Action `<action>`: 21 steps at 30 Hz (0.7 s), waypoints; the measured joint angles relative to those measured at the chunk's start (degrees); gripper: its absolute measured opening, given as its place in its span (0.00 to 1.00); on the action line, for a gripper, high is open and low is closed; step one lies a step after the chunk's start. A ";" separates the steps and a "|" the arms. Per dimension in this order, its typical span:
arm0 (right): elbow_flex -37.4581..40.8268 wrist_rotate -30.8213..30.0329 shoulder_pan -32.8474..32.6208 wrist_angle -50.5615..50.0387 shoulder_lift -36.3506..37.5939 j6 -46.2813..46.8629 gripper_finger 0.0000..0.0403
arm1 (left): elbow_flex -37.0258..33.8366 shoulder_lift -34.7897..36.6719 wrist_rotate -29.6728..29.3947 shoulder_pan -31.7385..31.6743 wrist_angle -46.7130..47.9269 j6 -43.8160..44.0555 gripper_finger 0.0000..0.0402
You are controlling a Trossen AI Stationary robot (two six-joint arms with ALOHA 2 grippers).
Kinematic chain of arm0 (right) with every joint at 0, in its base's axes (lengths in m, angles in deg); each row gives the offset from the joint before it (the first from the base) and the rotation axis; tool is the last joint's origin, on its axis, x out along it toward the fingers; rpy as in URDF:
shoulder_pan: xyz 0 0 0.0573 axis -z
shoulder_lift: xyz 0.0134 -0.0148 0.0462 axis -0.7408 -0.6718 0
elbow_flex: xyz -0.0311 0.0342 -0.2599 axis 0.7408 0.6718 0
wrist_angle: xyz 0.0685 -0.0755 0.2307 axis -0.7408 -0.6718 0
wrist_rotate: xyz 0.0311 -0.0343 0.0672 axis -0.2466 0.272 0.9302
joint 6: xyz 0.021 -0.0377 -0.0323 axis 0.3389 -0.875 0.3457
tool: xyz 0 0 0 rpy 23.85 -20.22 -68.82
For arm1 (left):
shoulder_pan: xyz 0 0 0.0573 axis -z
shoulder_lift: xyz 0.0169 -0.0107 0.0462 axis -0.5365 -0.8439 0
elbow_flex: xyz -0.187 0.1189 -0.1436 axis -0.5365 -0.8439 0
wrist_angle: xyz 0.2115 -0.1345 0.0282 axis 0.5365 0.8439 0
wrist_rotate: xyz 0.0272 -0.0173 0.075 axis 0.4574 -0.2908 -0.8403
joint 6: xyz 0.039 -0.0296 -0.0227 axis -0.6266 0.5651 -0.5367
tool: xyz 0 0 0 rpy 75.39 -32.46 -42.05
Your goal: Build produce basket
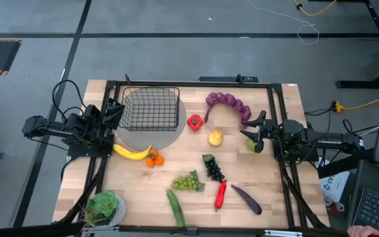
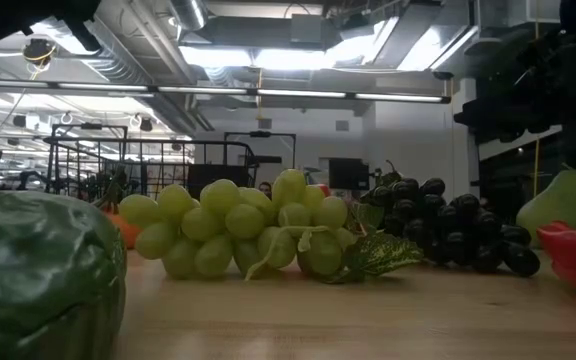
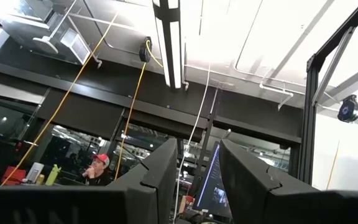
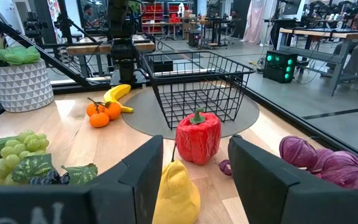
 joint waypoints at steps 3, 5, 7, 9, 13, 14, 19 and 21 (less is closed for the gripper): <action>0.02 0.00 -0.01 0.00 0.00 0.00 0.46 | 0.02 0.00 0.01 0.00 0.00 0.00 0.29; 0.02 0.00 0.00 0.00 0.00 -0.01 0.46 | 0.02 0.00 0.01 0.00 0.00 0.00 0.29; 0.02 0.00 0.00 0.00 0.00 0.00 0.46 | 0.00 0.00 0.01 0.00 0.00 0.00 0.29; 0.02 0.00 -0.01 0.00 0.00 -0.01 0.46 | 0.00 0.00 0.01 0.00 0.00 0.00 0.29; 0.01 0.00 -0.01 0.00 0.01 0.00 0.46 | 0.02 0.00 0.01 0.00 0.00 0.00 0.29; 0.00 0.00 -0.01 0.00 0.00 0.00 0.46 | 0.00 0.00 0.01 0.00 0.00 0.00 0.29; 0.01 0.02 0.00 -0.02 -0.52 0.00 0.46 | 0.00 0.00 0.01 0.00 0.00 0.00 0.29; 0.02 0.00 0.01 0.00 -0.46 0.00 0.46 | 0.02 0.00 0.00 0.00 0.00 0.00 0.29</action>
